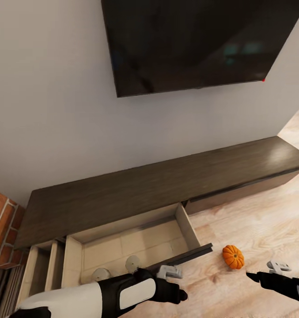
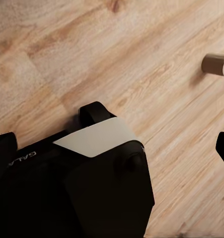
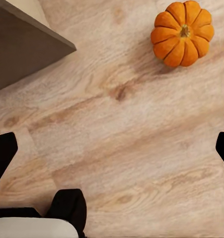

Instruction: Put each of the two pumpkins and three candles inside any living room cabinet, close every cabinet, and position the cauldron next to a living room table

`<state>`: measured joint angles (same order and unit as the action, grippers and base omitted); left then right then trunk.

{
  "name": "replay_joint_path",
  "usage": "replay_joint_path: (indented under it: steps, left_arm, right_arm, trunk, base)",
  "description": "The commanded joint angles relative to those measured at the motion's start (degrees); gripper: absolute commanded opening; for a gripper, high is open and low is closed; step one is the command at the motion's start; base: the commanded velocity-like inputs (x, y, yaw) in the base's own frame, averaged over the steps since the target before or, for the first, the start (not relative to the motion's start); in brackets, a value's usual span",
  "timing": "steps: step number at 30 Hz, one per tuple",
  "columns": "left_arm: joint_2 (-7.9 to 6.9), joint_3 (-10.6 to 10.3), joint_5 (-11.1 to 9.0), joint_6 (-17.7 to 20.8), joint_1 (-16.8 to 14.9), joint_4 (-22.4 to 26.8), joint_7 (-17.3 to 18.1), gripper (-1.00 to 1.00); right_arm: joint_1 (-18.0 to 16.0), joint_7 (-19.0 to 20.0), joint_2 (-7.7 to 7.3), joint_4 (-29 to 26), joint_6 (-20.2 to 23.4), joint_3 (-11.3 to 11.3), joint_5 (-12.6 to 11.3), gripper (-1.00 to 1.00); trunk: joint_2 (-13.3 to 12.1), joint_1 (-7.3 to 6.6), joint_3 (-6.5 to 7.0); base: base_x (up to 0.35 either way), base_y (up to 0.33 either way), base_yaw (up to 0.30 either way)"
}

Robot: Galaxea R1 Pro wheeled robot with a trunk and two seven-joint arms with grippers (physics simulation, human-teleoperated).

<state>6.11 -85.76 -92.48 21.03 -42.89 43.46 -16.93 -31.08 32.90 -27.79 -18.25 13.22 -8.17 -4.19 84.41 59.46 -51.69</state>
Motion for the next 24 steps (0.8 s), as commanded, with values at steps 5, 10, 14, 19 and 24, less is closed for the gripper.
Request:
replay_joint_path:
  steps: [5,10,14,19,24]
  left_arm:
    - [0.53,-2.78,-0.06,-0.6,1.08,-1.44,-0.03,1.0]
    - [0.68,-4.31,0.04,-1.09,3.01,-4.27,-0.08,1.0]
    - [0.67,-4.69,0.23,-1.24,4.48,-7.13,-0.18,1.0]
    - [0.54,-4.84,0.16,-5.3,6.49,-12.85,-0.39,1.0]
    - [0.52,-4.85,0.04,-14.2,8.56,-17.33,-0.39,1.0]
  right_arm:
    - [0.0,-6.04,1.99,0.06,-0.1,0.0,1.39,1.0]
    - [0.05,-10.68,2.46,0.15,-0.15,0.04,1.64,1.0]
    - [0.05,-14.24,3.26,1.36,-0.93,0.0,1.74,1.0]
    - [0.11,-23.53,6.35,7.45,-8.29,0.08,1.91,1.0]
    - [0.22,-25.08,8.43,9.4,-9.14,0.08,2.92,1.0]
  trunk:
    - [0.0,0.0,0.42]
    - [0.0,0.0,0.83]
    - [0.0,0.0,1.15]
    - [0.0,0.0,1.53]
    - [0.0,0.0,1.91]
  base:
    - [0.0,0.0,-0.186]
    - [0.0,0.0,-0.197]
    - [0.0,0.0,-0.204]
    - [0.0,0.0,-0.208]
    - [0.0,0.0,-0.208]
